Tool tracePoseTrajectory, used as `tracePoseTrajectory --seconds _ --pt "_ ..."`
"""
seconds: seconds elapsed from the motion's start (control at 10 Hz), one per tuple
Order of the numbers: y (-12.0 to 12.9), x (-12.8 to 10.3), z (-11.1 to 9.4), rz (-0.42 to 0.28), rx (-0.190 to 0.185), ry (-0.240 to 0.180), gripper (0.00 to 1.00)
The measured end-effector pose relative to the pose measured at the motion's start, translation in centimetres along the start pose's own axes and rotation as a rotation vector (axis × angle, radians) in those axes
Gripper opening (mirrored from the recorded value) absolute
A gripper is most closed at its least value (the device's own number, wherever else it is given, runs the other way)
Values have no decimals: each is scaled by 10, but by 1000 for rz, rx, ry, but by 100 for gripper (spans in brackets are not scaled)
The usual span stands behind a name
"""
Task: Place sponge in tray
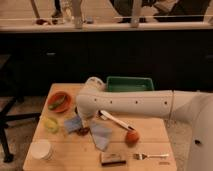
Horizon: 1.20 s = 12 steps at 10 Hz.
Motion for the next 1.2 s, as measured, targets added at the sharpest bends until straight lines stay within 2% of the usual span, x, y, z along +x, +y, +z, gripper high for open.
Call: tracePoseTrajectory --seconds 0.3,0.7,0.9,1.2 --pt "-36 41 -9 92 53 61 0" --pt "-50 89 -33 213 120 116 0" --pt "-53 98 -40 239 139 130 0" --pt "-54 96 -40 235 138 129 0"
